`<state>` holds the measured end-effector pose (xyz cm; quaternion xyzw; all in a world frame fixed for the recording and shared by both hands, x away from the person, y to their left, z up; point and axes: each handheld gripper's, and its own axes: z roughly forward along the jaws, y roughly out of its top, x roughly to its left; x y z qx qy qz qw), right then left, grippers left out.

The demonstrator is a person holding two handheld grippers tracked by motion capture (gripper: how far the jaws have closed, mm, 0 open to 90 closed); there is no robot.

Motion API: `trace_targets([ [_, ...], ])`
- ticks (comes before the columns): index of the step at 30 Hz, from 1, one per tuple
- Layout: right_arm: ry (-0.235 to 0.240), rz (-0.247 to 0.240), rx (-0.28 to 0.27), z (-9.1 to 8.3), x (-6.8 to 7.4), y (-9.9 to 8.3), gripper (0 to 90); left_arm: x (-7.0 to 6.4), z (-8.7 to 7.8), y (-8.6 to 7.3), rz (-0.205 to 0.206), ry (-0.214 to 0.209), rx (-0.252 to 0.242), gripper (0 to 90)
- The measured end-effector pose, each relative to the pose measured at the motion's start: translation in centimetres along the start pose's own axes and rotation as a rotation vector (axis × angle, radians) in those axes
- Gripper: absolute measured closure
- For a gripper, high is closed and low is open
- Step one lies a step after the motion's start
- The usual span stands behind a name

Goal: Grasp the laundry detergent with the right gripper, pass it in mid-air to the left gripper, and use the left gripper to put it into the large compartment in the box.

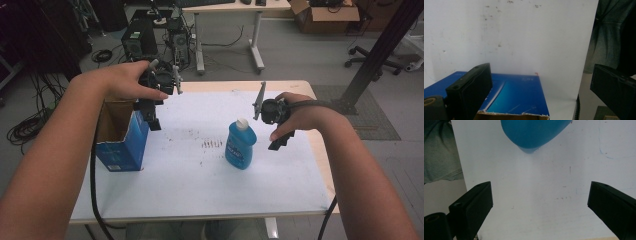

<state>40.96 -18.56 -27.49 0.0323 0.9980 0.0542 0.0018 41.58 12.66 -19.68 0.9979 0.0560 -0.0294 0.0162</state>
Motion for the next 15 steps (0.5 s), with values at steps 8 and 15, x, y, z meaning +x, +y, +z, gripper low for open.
trace_targets([
  [8, 0.001, 0.016, -0.023, 0.1, 0.2, -0.7, 5.6, -0.2, 0.1, 0.3, 0.006, 0.001, 0.000, 4.4],
  [15, 0.010, 0.032, -0.070, 0.2, 0.8, -1.5, 5.2, -0.5, 0.1, 0.4, 0.008, 0.005, 0.008, 4.3],
])
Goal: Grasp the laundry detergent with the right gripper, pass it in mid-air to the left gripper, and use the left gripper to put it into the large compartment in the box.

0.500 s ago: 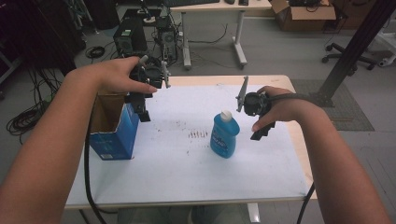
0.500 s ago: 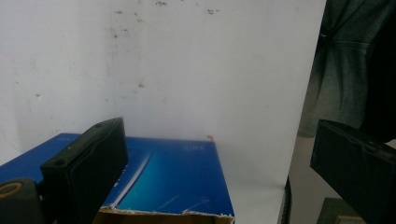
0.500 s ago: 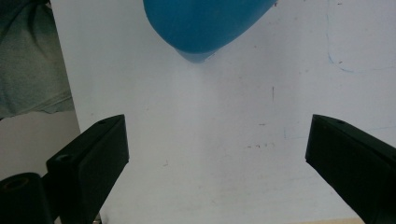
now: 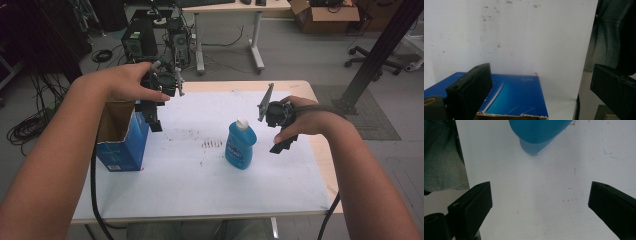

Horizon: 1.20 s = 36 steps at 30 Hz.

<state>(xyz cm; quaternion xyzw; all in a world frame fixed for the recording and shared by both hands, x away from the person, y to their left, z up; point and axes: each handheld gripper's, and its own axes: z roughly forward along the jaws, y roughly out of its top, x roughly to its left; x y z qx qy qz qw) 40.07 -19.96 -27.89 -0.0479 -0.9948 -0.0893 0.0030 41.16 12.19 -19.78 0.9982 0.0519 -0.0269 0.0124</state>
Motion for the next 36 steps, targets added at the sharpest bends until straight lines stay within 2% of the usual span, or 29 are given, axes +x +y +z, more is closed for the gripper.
trace_targets([
  [9, -0.001, 0.025, -0.051, 0.2, 1.0, -1.1, 4.9, -0.2, -0.1, 0.1, 0.003, 0.004, -0.004, 4.3],
  [21, -0.008, 0.042, -0.127, 0.9, 2.2, -1.8, 4.7, -0.1, 0.0, 0.2, 0.011, 0.002, -0.003, 4.3],
  [22, -0.010, 0.053, -0.148, 1.2, 2.4, -1.9, 4.7, -0.1, 0.0, 0.2, 0.010, 0.002, -0.005, 4.3],
  [30, -0.015, 0.082, -0.179, 2.2, 2.8, -2.5, 4.7, 0.1, -0.1, 0.1, 0.004, 0.004, -0.015, 4.3],
  [36, -0.028, 0.110, -0.236, 3.1, 3.0, -3.0, 4.6, 0.1, 0.0, 0.3, 0.007, 0.004, -0.012, 4.3],
])
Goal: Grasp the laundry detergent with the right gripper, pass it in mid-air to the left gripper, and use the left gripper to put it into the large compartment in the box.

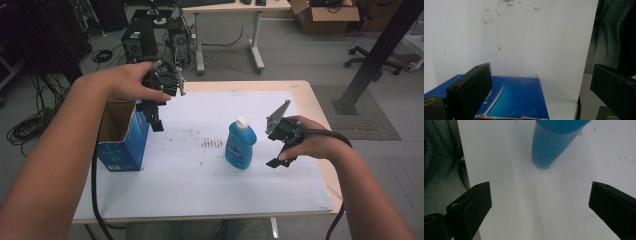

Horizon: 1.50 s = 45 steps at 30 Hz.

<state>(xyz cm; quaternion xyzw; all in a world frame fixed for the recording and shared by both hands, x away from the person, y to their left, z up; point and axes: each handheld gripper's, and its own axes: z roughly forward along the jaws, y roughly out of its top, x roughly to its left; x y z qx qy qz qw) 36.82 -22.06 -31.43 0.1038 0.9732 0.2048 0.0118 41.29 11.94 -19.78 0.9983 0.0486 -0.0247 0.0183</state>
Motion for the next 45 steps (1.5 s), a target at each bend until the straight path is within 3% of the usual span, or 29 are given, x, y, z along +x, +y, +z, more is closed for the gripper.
trace_targets([
  [6, -0.012, 0.029, -0.066, 1.0, 0.4, -0.8, 4.4, 0.0, 0.1, 0.2, 0.007, -0.003, 0.002, 4.3],
  [20, -0.041, 0.067, -0.160, 3.0, 0.9, -2.1, 4.1, 0.0, 0.1, 0.4, 0.009, -0.003, -0.002, 4.3],
  [27, -0.074, 0.110, -0.261, 3.9, 1.2, -2.8, 3.8, 0.0, 0.3, 0.4, 0.012, -0.004, 0.003, 4.3],
  [45, -0.138, 0.173, -0.444, 6.0, 2.0, -3.6, 2.9, 0.2, 0.5, 0.6, 0.015, -0.007, 0.002, 4.3],
])
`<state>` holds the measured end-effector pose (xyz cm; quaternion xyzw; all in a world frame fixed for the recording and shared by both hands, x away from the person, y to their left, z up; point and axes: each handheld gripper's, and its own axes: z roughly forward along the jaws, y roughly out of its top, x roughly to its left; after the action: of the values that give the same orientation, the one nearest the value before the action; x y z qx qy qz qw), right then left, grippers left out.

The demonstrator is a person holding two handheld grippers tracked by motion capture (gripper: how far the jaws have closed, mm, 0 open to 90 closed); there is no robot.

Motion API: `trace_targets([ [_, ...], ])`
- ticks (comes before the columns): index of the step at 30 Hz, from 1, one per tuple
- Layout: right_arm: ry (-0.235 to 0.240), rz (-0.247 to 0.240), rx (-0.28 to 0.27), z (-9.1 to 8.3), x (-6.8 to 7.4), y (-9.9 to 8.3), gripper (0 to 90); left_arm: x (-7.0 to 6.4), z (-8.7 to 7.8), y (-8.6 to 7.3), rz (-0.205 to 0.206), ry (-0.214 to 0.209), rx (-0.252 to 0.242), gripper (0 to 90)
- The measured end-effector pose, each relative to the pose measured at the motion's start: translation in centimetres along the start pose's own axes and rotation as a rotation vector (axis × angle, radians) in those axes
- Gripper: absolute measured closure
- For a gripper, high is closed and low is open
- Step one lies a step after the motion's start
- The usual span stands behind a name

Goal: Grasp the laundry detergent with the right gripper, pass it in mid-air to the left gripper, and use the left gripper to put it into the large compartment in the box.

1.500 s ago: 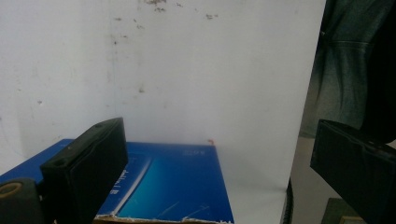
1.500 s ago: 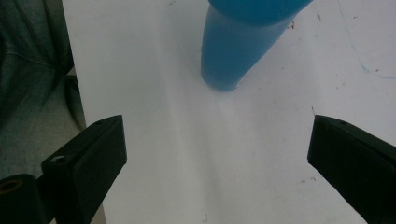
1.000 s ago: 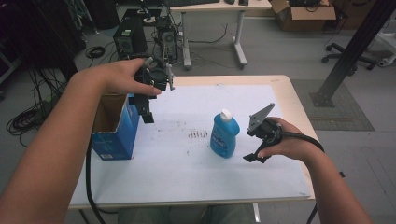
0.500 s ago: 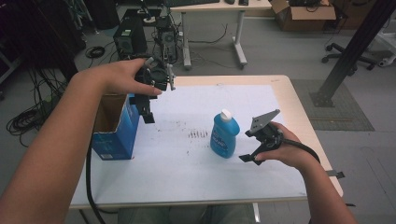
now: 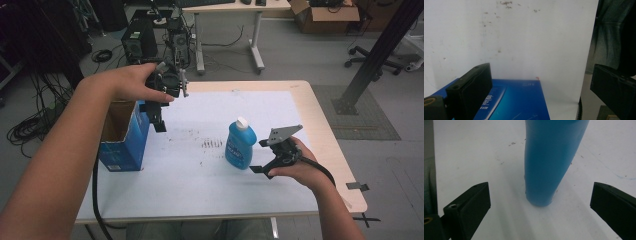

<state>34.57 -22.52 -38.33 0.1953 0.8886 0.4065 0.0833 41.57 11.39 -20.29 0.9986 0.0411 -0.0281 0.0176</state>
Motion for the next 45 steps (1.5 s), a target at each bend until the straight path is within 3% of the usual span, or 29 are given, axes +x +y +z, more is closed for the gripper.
trace_targets([
  [2, -0.020, 0.012, -0.044, 0.1, 0.0, -0.4, 2.5, 0.0, 0.0, 0.0, 0.001, -0.001, 0.000, 4.3],
  [13, -0.059, 0.027, -0.146, 1.4, 0.5, -1.2, 0.7, 0.0, 0.0, 0.0, 0.000, -0.001, -0.002, 4.3],
  [20, -0.083, 0.037, -0.177, 2.3, 0.9, -1.7, 0.5, 0.0, 0.0, 0.0, 0.000, 0.000, -0.002, 4.3],
  [36, -0.172, 0.058, -0.305, 4.1, 1.4, -2.2, 0.0, -0.2, 0.1, 0.0, 0.004, 0.001, -0.001, 4.3],
  [45, -0.206, 0.078, -0.336, 5.2, 1.7, -2.2, 0.1, -0.1, 0.2, -0.1, 0.004, 0.003, -0.002, 4.3],
])
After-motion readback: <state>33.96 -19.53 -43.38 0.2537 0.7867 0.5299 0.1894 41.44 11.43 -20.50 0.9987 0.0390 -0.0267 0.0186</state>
